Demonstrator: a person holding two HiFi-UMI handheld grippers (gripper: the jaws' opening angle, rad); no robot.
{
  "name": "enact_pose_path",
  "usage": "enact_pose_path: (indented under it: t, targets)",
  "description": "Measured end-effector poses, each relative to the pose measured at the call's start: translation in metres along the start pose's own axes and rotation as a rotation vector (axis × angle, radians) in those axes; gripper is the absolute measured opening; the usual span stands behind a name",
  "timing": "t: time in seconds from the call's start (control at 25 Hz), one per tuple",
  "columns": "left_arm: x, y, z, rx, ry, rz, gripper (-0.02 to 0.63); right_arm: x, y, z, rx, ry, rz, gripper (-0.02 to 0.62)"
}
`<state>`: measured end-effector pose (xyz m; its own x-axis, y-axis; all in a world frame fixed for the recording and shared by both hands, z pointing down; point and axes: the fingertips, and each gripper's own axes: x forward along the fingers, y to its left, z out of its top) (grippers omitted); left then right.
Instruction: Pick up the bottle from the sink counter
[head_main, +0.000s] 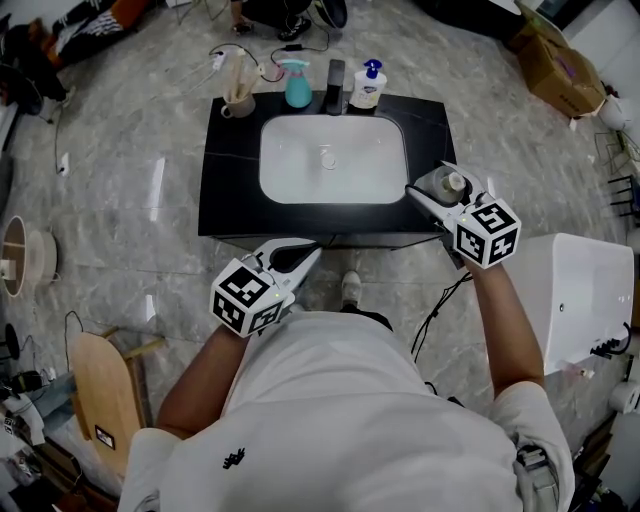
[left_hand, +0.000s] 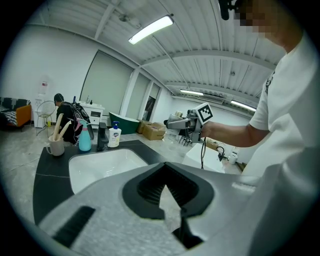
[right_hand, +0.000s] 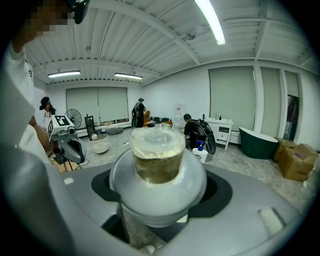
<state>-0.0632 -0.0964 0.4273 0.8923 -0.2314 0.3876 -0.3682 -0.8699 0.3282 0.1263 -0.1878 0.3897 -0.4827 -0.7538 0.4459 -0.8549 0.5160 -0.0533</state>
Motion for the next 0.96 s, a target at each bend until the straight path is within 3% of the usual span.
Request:
enact_pose_path:
  t: [0.96]
  targets:
    - [-0.073,-0.001,-0.040,-0.011,-0.018,0.018,0.006,-0.002,0.065,-0.006,-0.001,0.006,-0.043,0.353]
